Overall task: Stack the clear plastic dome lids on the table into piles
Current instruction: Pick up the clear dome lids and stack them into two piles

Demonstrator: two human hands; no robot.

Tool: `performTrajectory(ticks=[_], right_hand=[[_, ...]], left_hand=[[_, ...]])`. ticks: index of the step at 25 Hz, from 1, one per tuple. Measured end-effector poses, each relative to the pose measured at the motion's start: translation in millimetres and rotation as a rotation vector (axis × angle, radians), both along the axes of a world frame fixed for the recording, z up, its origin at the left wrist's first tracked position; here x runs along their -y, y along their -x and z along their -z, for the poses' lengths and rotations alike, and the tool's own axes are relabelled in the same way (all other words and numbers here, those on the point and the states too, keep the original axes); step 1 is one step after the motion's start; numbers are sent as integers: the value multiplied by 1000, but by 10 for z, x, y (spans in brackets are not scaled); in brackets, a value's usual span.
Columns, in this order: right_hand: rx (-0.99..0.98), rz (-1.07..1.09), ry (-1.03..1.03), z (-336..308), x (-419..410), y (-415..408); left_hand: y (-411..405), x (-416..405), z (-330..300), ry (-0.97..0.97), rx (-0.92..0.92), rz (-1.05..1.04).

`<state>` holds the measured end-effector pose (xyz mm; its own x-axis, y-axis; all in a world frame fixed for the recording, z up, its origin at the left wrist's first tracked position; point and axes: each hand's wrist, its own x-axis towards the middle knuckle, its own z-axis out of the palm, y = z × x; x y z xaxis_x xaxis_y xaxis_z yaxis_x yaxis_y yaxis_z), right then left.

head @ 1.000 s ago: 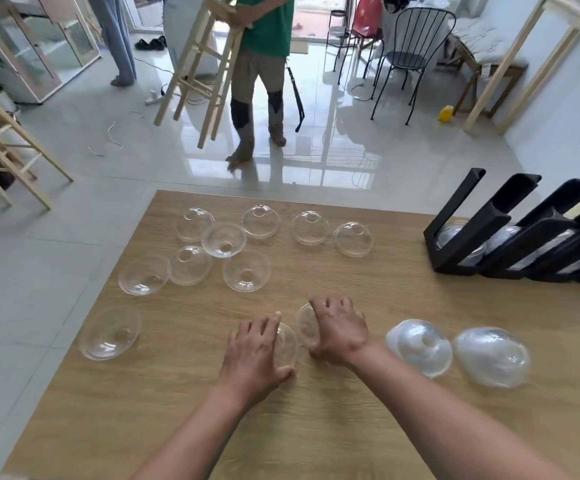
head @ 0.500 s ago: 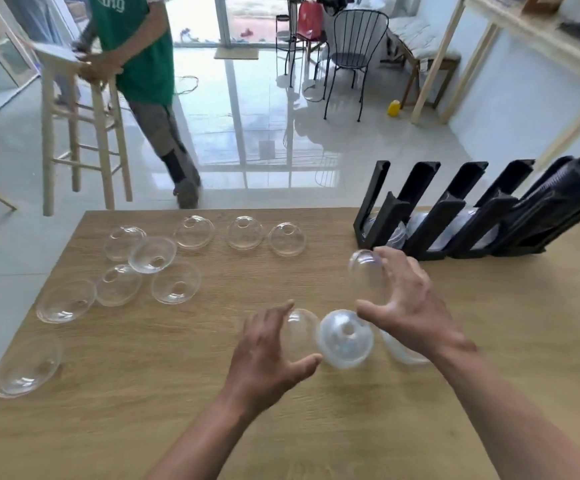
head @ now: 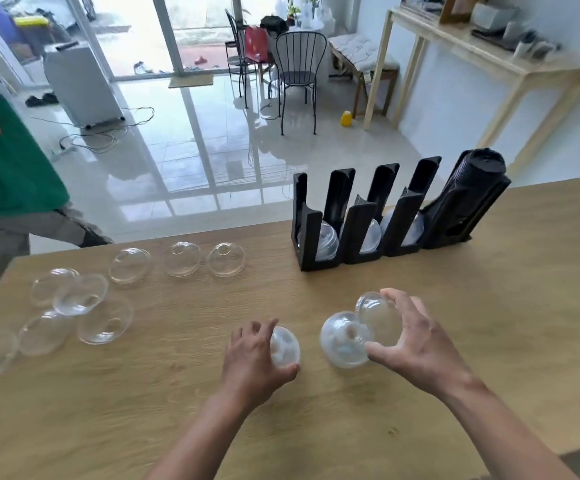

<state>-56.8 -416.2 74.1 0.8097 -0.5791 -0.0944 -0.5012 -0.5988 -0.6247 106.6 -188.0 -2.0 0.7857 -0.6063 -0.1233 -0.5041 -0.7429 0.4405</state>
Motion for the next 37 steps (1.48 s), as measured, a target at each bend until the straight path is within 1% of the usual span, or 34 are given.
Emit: performTrajectory(ticks=[4,8,10,12,14,15,16,18,20,22,24,25,27,29,32,34,37], right_hand=[[-103,-98,71,54,-47,-190],[-343,-208,158,206,-171,-407],[-406,-221,154,334,-219,-426],[-386,-213,163,420,-221,-450],[-384,-247,167,427,-175,-426],[-380,-271,180,459,-176,-457],[-375,-236,181,490,-92,-351],[-353,-204,164,462,-43,-231],[-206,-251,165,340,-160,-372],[-17,-279,149,187,-353,-596],[153,-303,152,34,-660,-809],[214,-321,153,-19,-818,-902],[270,-372,152,-116,-1189,-1106],[267,-452,156,-159,-1594,-1358],[167,-601,145,-69,-2164,-1695],[133,-674,137,11,-2489,-1891],[103,-737,184,187,-2906,-2238]], left_hand=[[17,55,-25,-38,-46,-25],[16,96,-63,-86,-59,-26],[23,83,-87,-80,-79,-12],[39,-48,-135,5,-100,-23],[88,-242,-173,166,-29,-107],[94,-433,-184,225,8,-171],[118,-528,-184,253,9,-180],[157,-813,-173,236,6,-244],[154,-1325,-170,205,49,-396],[151,-1812,-114,171,116,-531],[183,-2223,-2,138,113,-635],[191,-2364,50,126,93,-678],[160,-2614,130,117,81,-753],[78,-2854,200,117,78,-828],[-20,-3215,272,73,43,-951],[-65,-3491,333,51,68,-1022],[-239,-3917,373,93,59,-1158]])
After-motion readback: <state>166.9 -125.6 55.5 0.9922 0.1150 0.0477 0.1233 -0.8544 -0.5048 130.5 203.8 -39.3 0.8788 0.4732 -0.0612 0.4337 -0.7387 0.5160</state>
